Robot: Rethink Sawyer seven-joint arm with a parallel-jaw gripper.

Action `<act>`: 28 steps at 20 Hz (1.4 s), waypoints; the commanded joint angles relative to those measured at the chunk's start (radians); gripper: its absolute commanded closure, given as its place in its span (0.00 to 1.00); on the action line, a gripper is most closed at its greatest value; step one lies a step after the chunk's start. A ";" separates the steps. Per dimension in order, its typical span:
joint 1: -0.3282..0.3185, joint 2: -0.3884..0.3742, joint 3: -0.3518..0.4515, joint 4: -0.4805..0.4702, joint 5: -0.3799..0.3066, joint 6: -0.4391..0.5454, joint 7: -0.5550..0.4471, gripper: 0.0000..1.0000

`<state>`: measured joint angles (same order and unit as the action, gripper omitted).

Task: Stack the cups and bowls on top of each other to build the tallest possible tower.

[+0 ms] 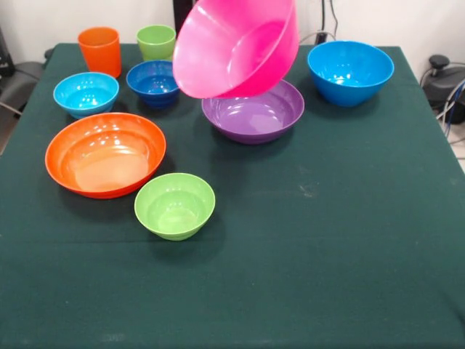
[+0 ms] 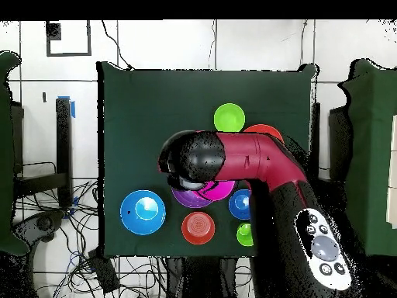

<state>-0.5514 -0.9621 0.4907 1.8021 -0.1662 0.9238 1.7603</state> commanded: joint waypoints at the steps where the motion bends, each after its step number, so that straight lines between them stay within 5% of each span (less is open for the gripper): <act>1: 0.012 -0.017 0.028 0.037 -0.046 -0.001 -0.065 1.00; 12: 0.015 -0.010 0.032 0.022 -0.064 -0.020 -0.066 1.00; 21: -0.028 -0.213 0.054 0.274 0.053 -0.132 -0.063 1.00; 28: -0.016 -0.238 0.043 0.339 0.077 -0.181 -0.032 1.00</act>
<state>-0.5698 -1.1703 0.5052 2.0120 -0.1080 0.8120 1.7603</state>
